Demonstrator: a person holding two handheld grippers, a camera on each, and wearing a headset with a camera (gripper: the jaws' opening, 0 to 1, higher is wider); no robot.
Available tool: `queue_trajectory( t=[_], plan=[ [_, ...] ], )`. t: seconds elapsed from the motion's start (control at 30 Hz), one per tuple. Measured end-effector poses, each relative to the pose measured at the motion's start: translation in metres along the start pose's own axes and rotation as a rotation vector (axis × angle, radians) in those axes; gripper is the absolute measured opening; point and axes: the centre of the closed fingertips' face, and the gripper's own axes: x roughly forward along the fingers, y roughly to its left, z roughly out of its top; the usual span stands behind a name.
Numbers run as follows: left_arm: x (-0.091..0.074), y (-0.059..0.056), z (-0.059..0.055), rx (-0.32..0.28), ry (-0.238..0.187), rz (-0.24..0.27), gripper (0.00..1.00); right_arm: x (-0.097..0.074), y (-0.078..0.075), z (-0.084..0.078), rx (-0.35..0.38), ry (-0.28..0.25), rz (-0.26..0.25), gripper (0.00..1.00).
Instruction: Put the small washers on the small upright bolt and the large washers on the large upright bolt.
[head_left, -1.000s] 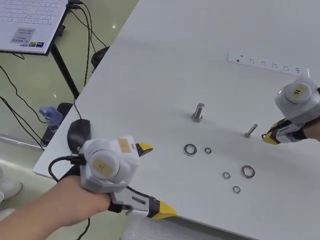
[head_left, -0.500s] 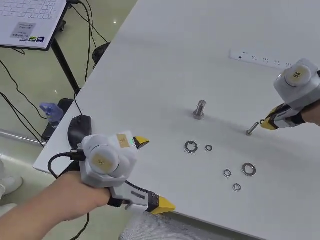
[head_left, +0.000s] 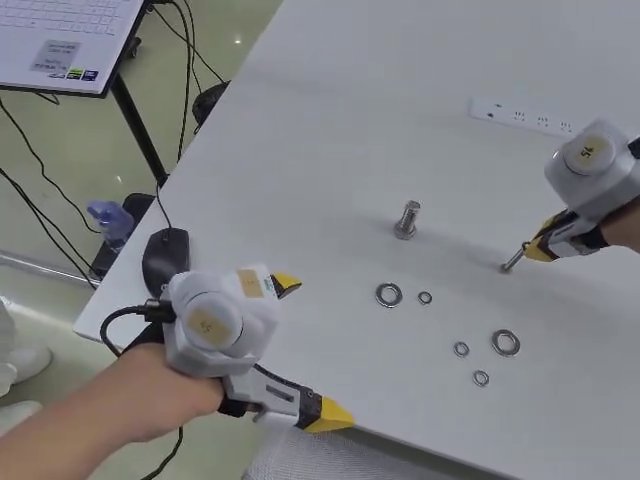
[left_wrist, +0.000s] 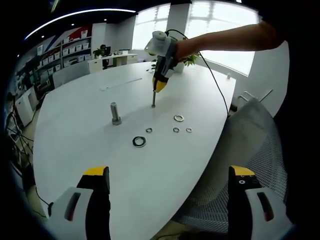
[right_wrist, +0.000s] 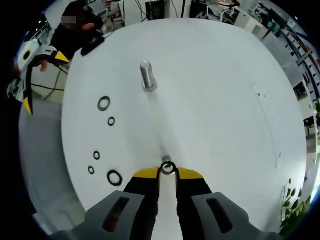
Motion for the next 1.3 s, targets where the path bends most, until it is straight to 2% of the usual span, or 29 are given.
queue_trajectory(
  t=[0.8,1.3],
  plan=[
    [-0.003,0.000,-0.006,-0.012,0.014,-0.008,0.95,0.013,0.002,-0.002,-0.005,0.017,0.012,0.13],
    [-0.003,-0.002,-0.010,-0.032,0.019,-0.009,0.94,0.035,0.003,-0.004,-0.016,0.036,0.014,0.13]
  ],
)
